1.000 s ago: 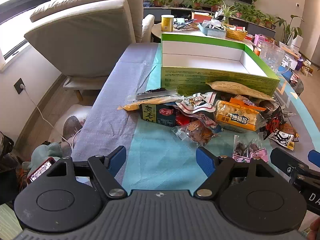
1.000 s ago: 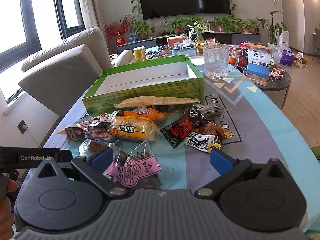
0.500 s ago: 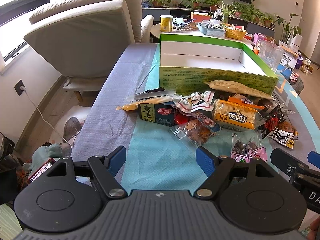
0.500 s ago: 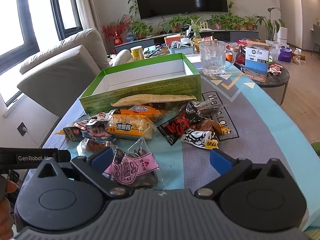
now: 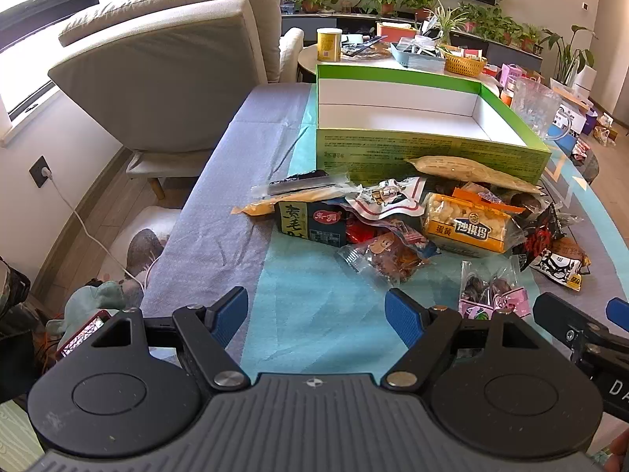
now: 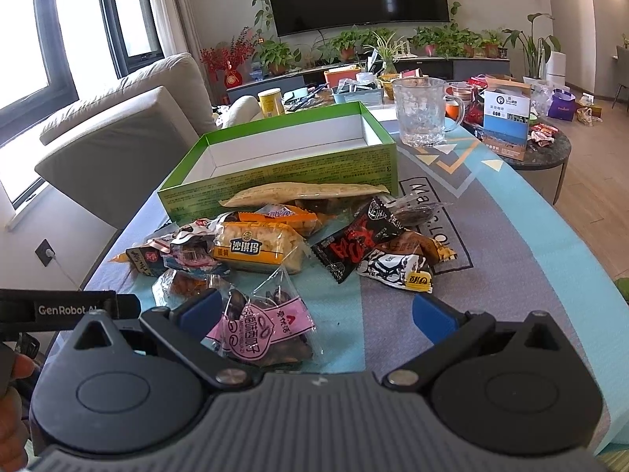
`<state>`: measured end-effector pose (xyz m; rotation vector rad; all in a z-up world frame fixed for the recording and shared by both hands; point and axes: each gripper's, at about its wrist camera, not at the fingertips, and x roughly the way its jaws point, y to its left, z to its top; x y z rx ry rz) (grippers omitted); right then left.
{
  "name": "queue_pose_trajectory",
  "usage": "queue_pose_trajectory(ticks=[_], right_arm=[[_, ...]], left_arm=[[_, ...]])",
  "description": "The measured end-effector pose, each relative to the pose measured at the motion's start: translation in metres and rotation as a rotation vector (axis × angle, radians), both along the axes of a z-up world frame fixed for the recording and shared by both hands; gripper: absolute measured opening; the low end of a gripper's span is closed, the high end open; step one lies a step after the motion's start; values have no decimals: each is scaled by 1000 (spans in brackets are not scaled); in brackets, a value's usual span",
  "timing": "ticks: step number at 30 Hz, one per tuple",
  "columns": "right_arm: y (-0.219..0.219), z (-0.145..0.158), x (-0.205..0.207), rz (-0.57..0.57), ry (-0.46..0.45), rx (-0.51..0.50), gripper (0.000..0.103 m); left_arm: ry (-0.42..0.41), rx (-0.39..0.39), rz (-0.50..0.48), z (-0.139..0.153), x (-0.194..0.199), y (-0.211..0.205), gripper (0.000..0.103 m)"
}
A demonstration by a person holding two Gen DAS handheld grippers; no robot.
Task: Organize snacks
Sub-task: 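Move both tools over the snack pile in front of the green box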
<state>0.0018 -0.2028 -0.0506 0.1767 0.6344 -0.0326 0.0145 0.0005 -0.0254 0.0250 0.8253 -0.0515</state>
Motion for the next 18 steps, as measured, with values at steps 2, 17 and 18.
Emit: queue_pose_trajectory(ticks=[2,17,18], right_arm=[[0,0,0,0,-1,-1,51],[8,3,3,28,-13,-36,51],[10,3,4,37,-17,-42,51]], left_arm=[[0,-1,6,0,1,2,75],[-18,-92,90,14,32,33,75],[-22,-112,97,16,34,36,75]])
